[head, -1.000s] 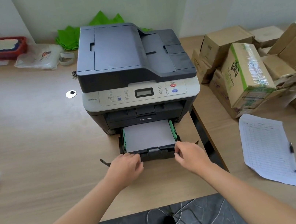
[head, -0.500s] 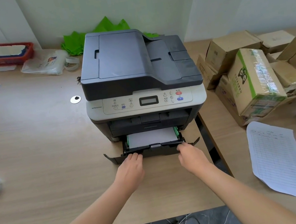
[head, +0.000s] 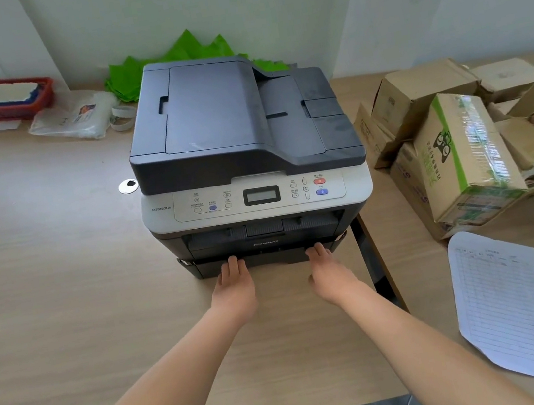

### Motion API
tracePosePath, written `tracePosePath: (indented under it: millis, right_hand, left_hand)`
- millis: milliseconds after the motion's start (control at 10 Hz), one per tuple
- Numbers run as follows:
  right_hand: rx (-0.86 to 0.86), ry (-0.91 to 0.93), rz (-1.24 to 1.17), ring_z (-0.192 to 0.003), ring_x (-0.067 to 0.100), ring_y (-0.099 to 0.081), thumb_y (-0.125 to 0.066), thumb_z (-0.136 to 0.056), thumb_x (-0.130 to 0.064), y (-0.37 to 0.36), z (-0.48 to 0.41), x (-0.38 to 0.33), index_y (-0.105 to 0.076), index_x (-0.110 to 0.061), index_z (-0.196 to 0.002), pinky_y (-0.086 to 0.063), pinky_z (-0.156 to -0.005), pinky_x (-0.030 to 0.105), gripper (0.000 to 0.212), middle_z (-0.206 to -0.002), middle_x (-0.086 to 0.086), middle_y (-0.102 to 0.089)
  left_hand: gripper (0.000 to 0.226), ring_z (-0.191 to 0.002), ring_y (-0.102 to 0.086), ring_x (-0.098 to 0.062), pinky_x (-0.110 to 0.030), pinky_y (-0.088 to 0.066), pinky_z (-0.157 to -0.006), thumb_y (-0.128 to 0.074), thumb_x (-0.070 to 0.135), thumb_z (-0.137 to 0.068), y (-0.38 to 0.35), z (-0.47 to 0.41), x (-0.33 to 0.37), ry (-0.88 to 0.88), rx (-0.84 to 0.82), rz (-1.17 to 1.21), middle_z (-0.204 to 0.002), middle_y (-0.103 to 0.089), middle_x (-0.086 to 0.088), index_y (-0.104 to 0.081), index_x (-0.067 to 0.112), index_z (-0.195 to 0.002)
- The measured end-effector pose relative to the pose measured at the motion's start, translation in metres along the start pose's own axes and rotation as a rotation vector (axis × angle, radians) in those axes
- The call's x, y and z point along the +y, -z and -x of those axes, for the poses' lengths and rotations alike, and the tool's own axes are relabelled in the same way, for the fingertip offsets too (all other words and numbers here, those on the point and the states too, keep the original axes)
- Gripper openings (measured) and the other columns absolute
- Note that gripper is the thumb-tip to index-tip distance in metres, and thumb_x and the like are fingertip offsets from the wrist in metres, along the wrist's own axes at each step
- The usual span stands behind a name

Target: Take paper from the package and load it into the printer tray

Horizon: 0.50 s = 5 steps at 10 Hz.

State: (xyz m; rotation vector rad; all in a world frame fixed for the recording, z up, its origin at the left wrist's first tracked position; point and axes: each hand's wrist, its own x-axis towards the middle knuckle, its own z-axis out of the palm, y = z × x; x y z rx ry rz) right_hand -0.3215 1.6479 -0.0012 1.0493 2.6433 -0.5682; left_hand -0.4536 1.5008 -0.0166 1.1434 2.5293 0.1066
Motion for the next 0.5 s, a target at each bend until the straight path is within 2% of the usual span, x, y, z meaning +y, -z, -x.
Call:
tracePosePath:
  millis: [100,300,500]
  right_hand:
    - [-0.023,0.002,-0.019,-0.130,0.029,-0.039,-0.046,-0.089,-0.004,0.001,-0.006,0.000,-0.032,-0.007,-0.144,-0.045,-0.100,0.041,0.056,-0.143,0.009,-0.033]
    - [-0.016,0.046,0.032,-0.123,0.030,-0.046,-0.049,-0.089,-0.009,0.009,-0.003,-0.010,-0.039,-0.007,-0.139,-0.049,-0.094,0.043,0.051,-0.138,0.011,-0.041]
    - [0.171,0.129,-0.118,-0.119,0.027,-0.049,-0.048,-0.092,-0.018,0.035,0.027,-0.044,-0.044,-0.008,-0.132,-0.047,-0.094,0.041,0.042,-0.130,0.008,-0.046]
  left_hand:
    - [0.057,-0.130,-0.031,-0.027,-0.033,-0.031,-0.111,-0.046,0.006,-0.086,0.003,-0.006,-0.001,0.026,0.001,0.060,-0.143,-0.026,-0.009,-0.028,0.004,-0.140]
    - [0.052,-0.130,-0.037,-0.026,-0.036,-0.037,-0.107,-0.046,0.009,-0.087,0.020,-0.001,-0.005,-0.005,0.015,0.045,-0.141,-0.035,-0.007,-0.037,0.009,-0.139]
    - [0.041,-0.116,-0.049,-0.026,-0.035,-0.044,-0.095,-0.048,0.015,-0.087,0.063,0.018,0.014,-0.102,0.313,0.070,-0.125,-0.055,-0.008,-0.053,0.006,-0.127]
